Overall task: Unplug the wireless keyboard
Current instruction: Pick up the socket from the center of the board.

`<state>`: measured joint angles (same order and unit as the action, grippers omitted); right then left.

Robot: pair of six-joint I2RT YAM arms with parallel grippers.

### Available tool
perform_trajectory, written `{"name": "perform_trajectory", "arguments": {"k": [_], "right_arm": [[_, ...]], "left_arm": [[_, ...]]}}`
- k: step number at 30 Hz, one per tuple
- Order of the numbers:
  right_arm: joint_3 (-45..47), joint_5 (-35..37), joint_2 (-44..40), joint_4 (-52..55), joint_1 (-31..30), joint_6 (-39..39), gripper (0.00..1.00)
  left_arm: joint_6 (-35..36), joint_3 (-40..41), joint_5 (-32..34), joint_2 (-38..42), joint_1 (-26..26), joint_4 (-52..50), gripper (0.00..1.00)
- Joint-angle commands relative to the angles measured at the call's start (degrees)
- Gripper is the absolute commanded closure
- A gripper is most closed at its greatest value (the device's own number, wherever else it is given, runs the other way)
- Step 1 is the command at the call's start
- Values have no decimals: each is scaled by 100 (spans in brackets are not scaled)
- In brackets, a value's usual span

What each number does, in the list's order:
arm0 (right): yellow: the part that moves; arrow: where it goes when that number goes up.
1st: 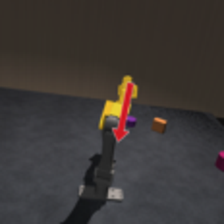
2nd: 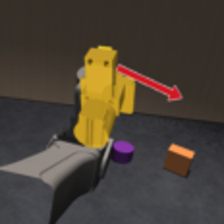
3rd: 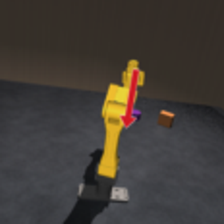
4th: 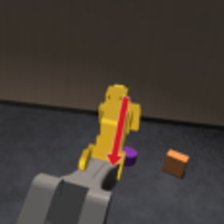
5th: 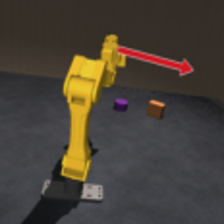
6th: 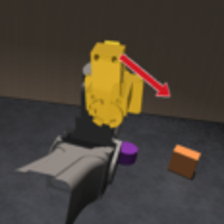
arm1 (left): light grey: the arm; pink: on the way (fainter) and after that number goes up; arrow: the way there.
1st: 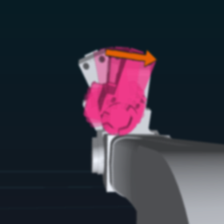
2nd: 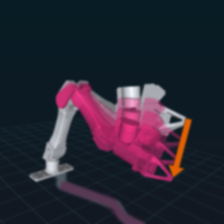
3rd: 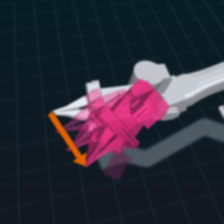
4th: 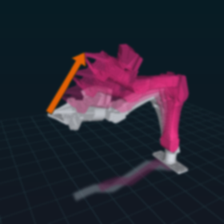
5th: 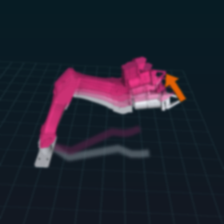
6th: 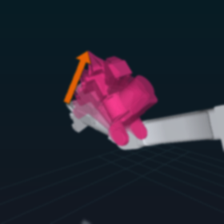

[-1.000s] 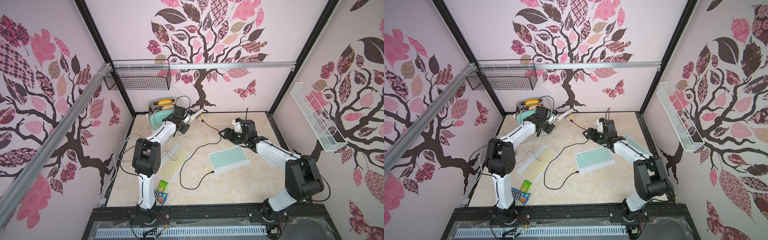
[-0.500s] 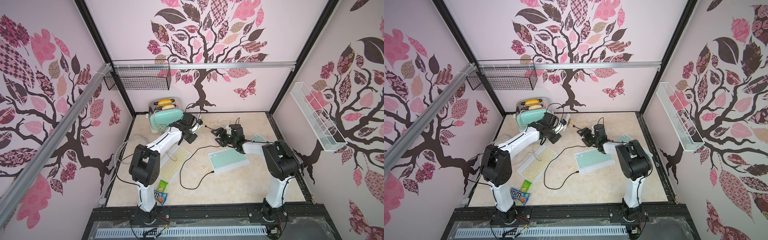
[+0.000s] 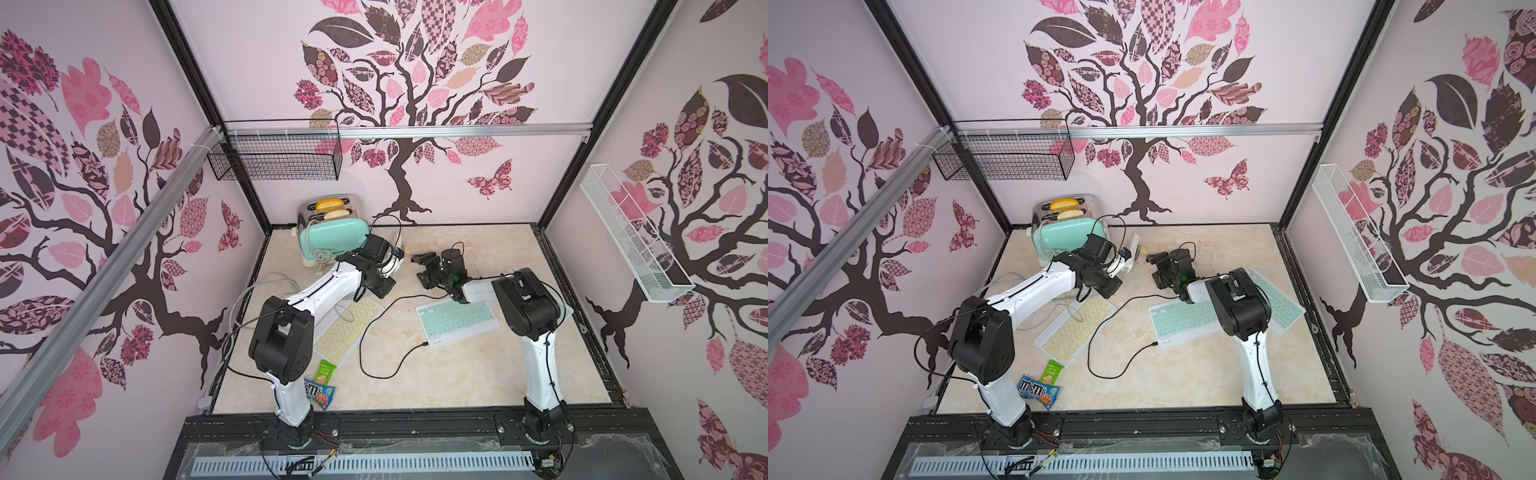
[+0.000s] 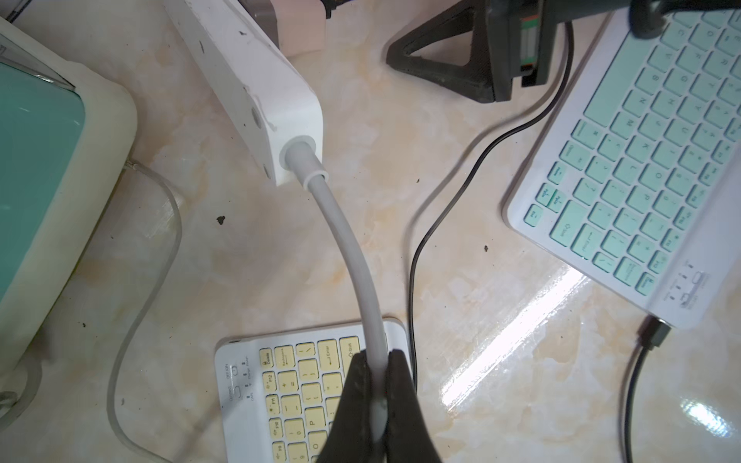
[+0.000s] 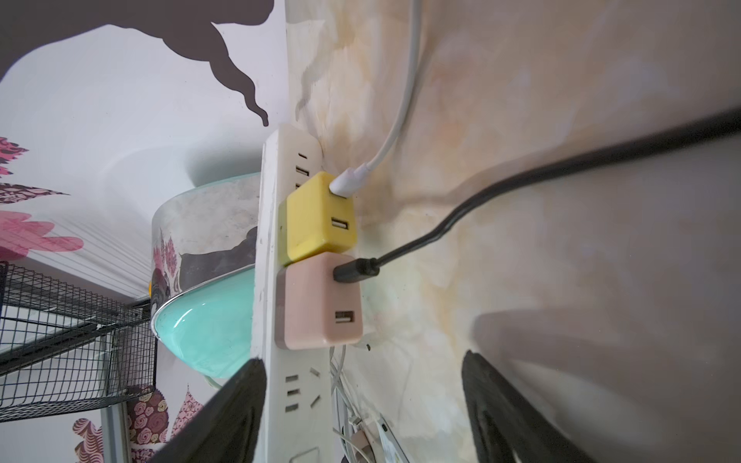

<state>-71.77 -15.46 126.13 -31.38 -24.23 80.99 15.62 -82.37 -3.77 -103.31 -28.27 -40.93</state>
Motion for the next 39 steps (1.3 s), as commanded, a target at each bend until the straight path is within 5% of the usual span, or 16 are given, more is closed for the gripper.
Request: {"name": "perform_trajectory", "arguments": {"k": [1, 18, 35, 39], "right_arm": [[-261, 181, 126, -106, -42, 185, 21], [-367, -234, 805, -1792, -21, 530, 30], [-122, -211, 874, -2698, 60, 419, 69], [-104, -277, 878, -2707, 60, 349, 71]], "left_arm": [[-196, -102, -62, 109, -80, 28, 100], [-177, -234, -1366, 215, -117, -468, 100], [-392, -150, -1391, 47, -114, -535, 100], [-454, -47, -1398, 30, -100, -469, 100]]}}
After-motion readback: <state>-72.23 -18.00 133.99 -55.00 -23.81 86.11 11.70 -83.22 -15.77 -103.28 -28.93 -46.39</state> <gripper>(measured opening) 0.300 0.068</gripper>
